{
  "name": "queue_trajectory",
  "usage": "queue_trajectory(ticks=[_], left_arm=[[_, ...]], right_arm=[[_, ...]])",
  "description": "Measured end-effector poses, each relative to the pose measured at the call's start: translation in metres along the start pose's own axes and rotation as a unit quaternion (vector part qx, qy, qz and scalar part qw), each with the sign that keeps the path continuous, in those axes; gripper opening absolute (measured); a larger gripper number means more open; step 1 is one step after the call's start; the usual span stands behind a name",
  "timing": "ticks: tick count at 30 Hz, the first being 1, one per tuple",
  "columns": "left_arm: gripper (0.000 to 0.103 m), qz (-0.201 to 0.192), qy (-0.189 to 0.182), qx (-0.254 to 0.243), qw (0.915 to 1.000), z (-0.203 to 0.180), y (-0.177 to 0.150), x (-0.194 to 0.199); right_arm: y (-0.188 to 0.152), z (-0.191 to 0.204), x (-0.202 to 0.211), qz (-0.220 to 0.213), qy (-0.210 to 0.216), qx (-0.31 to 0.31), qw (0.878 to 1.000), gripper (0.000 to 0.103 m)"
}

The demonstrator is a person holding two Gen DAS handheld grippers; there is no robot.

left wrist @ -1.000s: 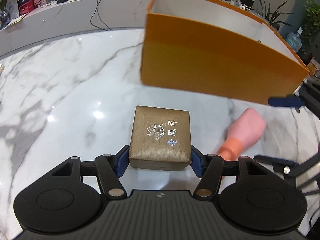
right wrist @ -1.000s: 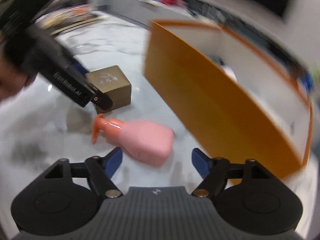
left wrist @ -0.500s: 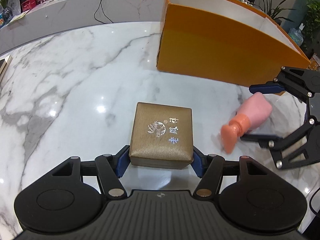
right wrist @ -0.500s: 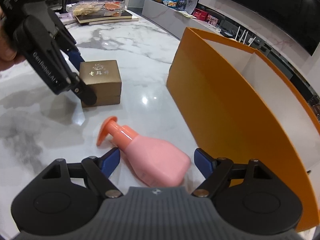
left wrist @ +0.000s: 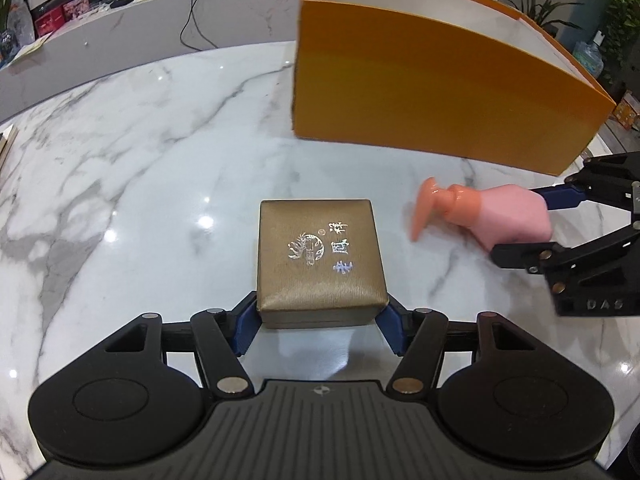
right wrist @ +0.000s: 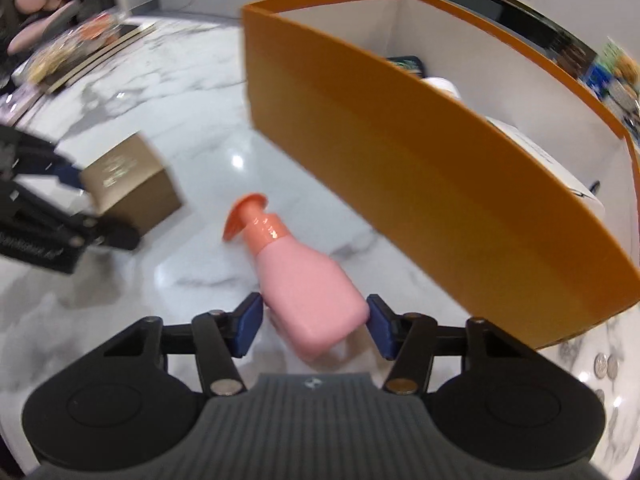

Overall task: Organize rigid objects
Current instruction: 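Grasp the gold square box with the left tool while the right tool grasps the pink pump bottle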

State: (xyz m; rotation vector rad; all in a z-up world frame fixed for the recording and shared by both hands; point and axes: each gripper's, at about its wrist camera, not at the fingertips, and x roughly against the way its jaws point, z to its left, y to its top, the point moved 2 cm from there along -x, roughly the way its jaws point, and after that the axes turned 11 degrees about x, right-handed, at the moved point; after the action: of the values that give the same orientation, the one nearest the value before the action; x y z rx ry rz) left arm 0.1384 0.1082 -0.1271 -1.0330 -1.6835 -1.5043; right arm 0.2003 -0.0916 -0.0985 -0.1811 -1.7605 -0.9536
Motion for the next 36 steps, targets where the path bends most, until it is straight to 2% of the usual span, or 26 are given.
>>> queue_trajectory(ticks=[4,9,14,17,19,20,21,22,26,28,31,34,36], left_arm=[[0.076,-0.024,0.012,0.006,0.9996,-0.002,-0.001,-0.003],[0.081,-0.052,0.002,0.02,0.9985,-0.002,0.003,-0.008],[0.081,-0.074,0.008,0.009,0.9972,-0.003,0.004,-0.014],[0.083,-0.08,0.021,-0.014,0.9964,-0.009,0.001,-0.015],[0.08,-0.08,0.019,-0.006,0.9966,-0.009,0.001,-0.015],[0.077,-0.08,0.018,-0.007,0.9966,-0.01,0.001,-0.015],[0.07,-0.08,0.018,-0.004,0.9966,-0.011,0.001,-0.015],[0.068,-0.081,0.021,-0.001,0.9965,-0.011,0.001,-0.014],[0.068,-0.079,0.022,0.0,0.9966,-0.011,0.001,-0.013],[0.068,-0.079,0.022,-0.001,0.9966,-0.011,0.001,-0.013],[0.07,-0.08,0.022,0.0,0.9966,-0.012,0.001,-0.013],[0.072,-0.076,0.024,0.001,0.9968,-0.011,0.002,-0.013],[0.068,-0.074,0.027,0.003,0.9968,-0.012,0.003,-0.014]], right_arm=[[-0.004,0.002,-0.005,-0.029,-0.004,0.0,1.0,0.058],[-0.005,-0.004,-0.017,-0.065,0.008,-0.016,0.998,0.057],[-0.013,-0.006,-0.02,-0.11,0.021,0.004,0.994,0.064],[-0.017,-0.008,-0.021,-0.124,0.026,0.014,0.992,0.064],[-0.017,-0.009,-0.019,-0.118,0.024,0.011,0.993,0.063],[-0.016,-0.008,-0.018,-0.115,0.025,0.012,0.993,0.057],[-0.016,-0.007,-0.016,-0.111,0.026,0.014,0.993,0.054],[-0.015,-0.007,-0.014,-0.101,0.024,0.011,0.995,0.053],[-0.018,-0.009,-0.006,-0.054,-0.002,-0.053,0.997,0.052],[-0.021,-0.004,-0.002,-0.046,-0.003,-0.062,0.997,0.052],[-0.023,0.003,-0.001,-0.056,0.001,-0.041,0.998,0.057],[-0.021,0.001,-0.006,-0.074,0.0,-0.029,0.997,0.058],[-0.02,-0.001,-0.008,-0.075,0.001,-0.032,0.997,0.058]])
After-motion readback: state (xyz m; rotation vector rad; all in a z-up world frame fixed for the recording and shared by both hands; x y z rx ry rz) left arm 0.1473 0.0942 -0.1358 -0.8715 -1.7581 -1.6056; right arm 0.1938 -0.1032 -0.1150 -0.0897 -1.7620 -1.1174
